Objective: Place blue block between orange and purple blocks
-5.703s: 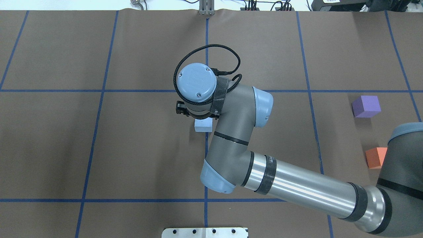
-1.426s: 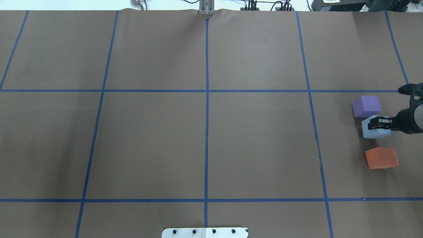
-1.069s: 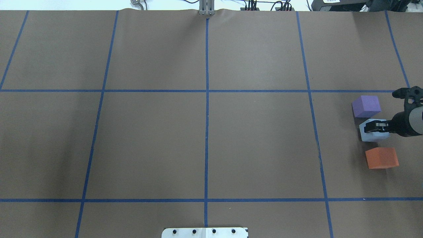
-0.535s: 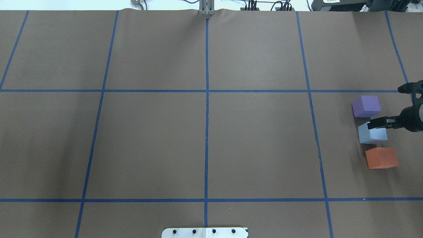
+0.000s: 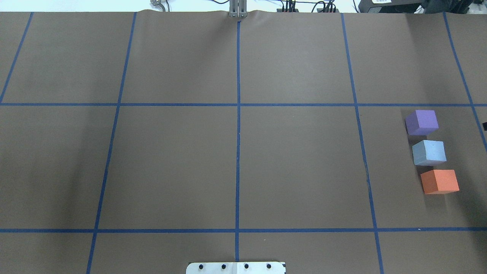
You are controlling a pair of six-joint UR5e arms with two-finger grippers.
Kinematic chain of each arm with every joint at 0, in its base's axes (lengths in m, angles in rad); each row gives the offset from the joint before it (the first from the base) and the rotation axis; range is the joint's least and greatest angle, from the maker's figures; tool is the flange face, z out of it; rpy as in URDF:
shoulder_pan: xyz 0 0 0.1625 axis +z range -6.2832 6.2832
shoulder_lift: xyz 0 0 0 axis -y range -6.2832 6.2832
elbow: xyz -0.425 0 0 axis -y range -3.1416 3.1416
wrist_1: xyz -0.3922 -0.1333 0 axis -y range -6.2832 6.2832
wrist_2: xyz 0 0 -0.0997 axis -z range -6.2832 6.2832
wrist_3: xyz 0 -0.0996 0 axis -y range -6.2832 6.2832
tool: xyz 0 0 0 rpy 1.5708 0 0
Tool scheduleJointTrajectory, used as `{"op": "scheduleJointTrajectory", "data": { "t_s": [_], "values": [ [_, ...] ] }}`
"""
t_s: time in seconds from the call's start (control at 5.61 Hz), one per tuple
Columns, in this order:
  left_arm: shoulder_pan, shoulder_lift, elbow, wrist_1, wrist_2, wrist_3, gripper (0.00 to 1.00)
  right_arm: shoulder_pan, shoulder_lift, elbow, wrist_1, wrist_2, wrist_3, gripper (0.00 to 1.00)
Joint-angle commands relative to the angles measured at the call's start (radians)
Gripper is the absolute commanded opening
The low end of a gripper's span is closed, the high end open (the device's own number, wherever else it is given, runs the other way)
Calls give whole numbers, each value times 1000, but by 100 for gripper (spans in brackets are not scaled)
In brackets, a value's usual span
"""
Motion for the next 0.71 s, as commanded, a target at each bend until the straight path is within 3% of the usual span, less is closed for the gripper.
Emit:
{"op": "scheduleJointTrajectory", "data": {
  "t_s": [0.0, 0.53],
  "values": [
    [-1, 2, 1, 0, 0, 6, 100, 156, 9, 12, -291, 16, -348, 100],
    [-1, 2, 3, 2, 0, 5, 100, 175, 41, 5, -337, 22, -361, 100]
  ]
}}
